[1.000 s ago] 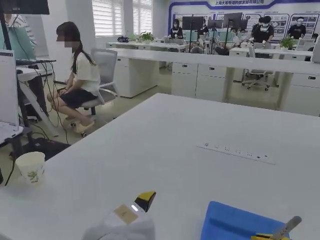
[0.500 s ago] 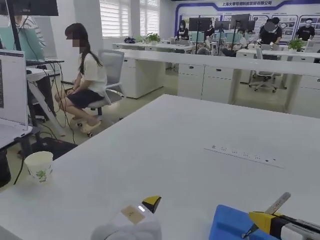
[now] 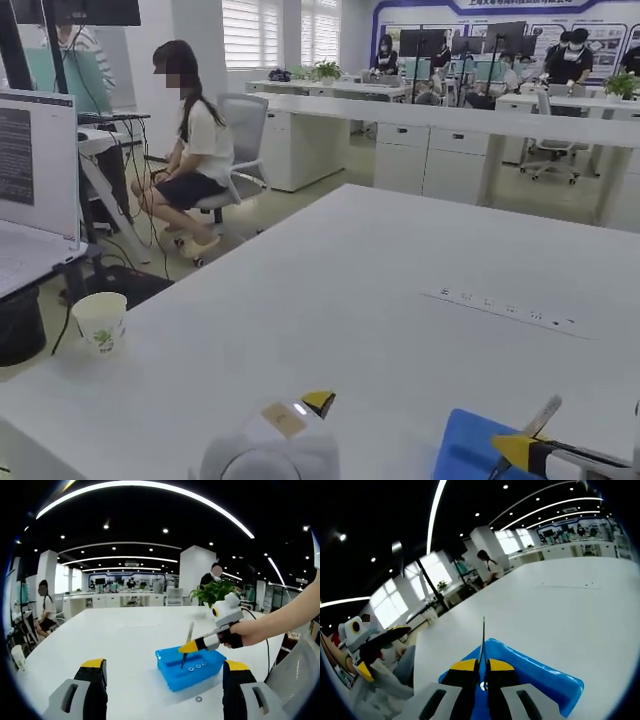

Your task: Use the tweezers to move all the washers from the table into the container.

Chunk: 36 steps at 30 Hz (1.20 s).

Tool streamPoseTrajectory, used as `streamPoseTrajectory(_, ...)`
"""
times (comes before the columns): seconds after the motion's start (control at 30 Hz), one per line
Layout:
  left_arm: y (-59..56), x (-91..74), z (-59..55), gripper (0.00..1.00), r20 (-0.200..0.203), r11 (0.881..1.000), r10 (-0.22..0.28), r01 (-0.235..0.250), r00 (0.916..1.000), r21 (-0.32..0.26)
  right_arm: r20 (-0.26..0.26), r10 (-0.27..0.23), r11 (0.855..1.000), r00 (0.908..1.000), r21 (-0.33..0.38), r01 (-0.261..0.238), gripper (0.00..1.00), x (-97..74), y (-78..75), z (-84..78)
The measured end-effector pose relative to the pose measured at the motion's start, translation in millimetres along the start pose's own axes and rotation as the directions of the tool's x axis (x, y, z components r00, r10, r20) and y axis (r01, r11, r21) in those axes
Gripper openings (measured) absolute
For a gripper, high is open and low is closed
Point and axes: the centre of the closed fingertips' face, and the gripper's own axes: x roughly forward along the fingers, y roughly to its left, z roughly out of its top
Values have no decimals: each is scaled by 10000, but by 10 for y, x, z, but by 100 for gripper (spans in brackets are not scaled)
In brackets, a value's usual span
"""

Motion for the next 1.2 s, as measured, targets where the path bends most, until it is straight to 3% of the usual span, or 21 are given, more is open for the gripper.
streamPoseTrajectory(0.07,-1,3,-24,96,-135,9999,-36,35,9999,-115,-148,-3,10000,9999,-86,2,3,19,-37,-29)
streamPoseTrajectory(0.27,10,-5,31,96,170,9999,-2,4,9999,-146,-241,-184,9998,9995,-120,181,3,37,-147,-42)
streamPoseTrajectory(0.43,32,-6,12,95,88,9998,71,-69,9999,-173,-539,-333,9993,9980,-176,324,3,46,-209,-111)
streamPoseTrajectory(0.53,24,-13,43,95,259,9996,-4,11,9997,-279,-539,-320,9993,9980,-216,309,3,45,-205,-119)
streamPoseTrajectory(0.57,26,-20,85,95,518,9993,-28,48,9987,-382,-576,-312,9991,9979,-301,295,3,45,-201,-126)
streamPoseTrajectory(0.7,56,-21,49,95,350,9990,95,-79,9993,-441,-677,-299,9985,9973,-477,267,4,31,-176,-153)
streamPoseTrajectory(0.83,42,-28,87,95,575,9987,16,13,9983,-512,-448,-163,9986,9989,-518,139,4,-4,-108,-124)
streamPoseTrajectory(0.9,54,-31,72,95,497,9987,74,-49,9987,-505,-310,-136,9979,9994,-631,116,4,-28,-74,-91)
streamPoseTrajectory(1.2,57,-26,63,94,493,9985,55,-28,9988,-546,861,447,9962,9953,-789,-379,4,-198,232,167)
